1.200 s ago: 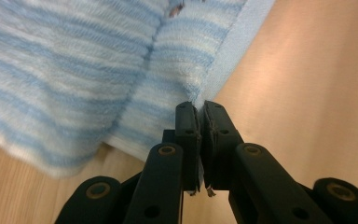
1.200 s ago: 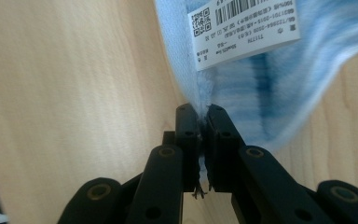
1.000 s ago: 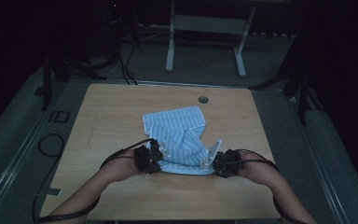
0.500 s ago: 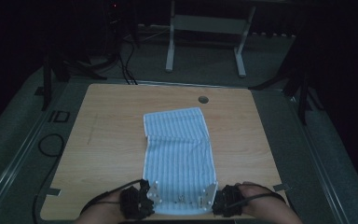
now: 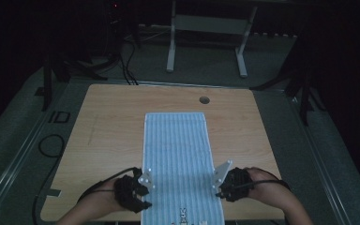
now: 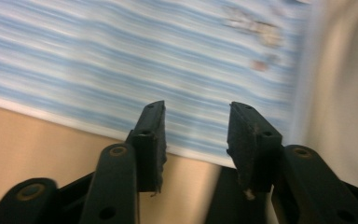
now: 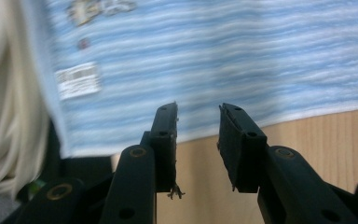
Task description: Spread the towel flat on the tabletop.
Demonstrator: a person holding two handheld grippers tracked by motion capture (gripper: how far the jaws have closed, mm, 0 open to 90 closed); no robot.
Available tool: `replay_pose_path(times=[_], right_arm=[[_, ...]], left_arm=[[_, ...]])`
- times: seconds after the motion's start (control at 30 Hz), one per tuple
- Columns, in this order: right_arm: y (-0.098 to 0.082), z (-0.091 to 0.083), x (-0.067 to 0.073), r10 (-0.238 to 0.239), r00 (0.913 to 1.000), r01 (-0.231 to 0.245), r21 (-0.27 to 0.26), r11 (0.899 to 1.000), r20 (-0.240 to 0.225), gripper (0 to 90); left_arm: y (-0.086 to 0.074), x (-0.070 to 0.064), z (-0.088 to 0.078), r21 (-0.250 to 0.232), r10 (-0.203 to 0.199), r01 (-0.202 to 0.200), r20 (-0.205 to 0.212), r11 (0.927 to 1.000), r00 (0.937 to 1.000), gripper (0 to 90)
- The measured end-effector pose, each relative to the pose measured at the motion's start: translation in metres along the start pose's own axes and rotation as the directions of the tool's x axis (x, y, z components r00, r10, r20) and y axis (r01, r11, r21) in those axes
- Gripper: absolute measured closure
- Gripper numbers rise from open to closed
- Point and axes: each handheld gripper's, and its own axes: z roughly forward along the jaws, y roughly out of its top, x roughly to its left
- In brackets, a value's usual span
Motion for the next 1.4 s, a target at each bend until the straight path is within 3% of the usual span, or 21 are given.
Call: replay_pose_path(times=[0.03, 0.13, 0.3, 0.4, 0.47, 0.6, 0.7, 0.8, 1.1, 1.4], right_arm=[[0.001, 0.004, -0.008, 0.0, 1.0, 0.0, -0.005, 1.0, -0.002, 63.0], [0.006, 0.016, -0.032, 0.02, 0.9998, -0.02, -0.017, 1.0, 0.009, 59.5], [0.013, 0.041, -0.07, 0.045, 0.9981, -0.045, -0.01, 0.999, 0.042, 56.6], [0.018, 0.055, -0.088, 0.045, 0.9981, -0.046, 0.015, 0.999, 0.041, 56.5], [0.02, 0.062, -0.1, 0.043, 0.9972, -0.045, 0.035, 0.998, 0.06, 56.8], [0.021, 0.075, -0.12, 0.085, 0.9961, -0.086, 0.033, 0.996, 0.023, 57.4], [0.02, 0.085, -0.125, 0.098, 0.995, -0.099, 0.052, 0.994, 0.015, 54.9], [0.017, 0.086, -0.126, 0.12, 0.9927, -0.12, 0.037, 0.992, 0.012, 52.9], [-0.006, 0.078, -0.116, 0.158, 0.9872, -0.159, 0.049, 0.986, 0.024, 47.9], [-0.031, 0.072, -0.12, 0.209, 0.978, -0.209, 0.057, 0.976, 0.009, 46.9]], left_arm=[[0.001, 0.008, 0.005, 0.0, 0.006, -0.006, -0.028, 1.0, 0.9996, 54.8], [0.006, 0.032, 0.022, 0.025, -0.005, 0.006, -0.054, 0.9997, 0.9985, 52.8], [0.013, 0.063, 0.044, 0.052, -0.045, 0.048, -0.067, 0.9975, 0.9968, 49.6], [0.016, 0.076, 0.054, 0.082, -0.048, 0.053, -0.069, 0.9952, 0.9965, 48.5], [0.019, 0.081, 0.061, 0.113, -0.042, 0.053, -0.102, 0.9921, 0.994, 47.4], [0.025, 0.088, 0.063, 0.102, -0.046, 0.054, -0.082, 0.9933, 0.9956, 46.1], [0.027, 0.088, 0.064, 0.096, -0.045, 0.053, -0.084, 0.994, 0.9955, 45.6], [0.028, 0.085, 0.065, 0.099, -0.039, 0.048, -0.089, 0.994, 0.9953, 44.3], [0.038, 0.079, 0.071, 0.087, -0.013, 0.02, -0.077, 0.996, 0.997, 40.6], [0.057, 0.069, 0.08, 0.089, 0.021, -0.017, -0.054, 0.9959, 0.9983, 39.4]])
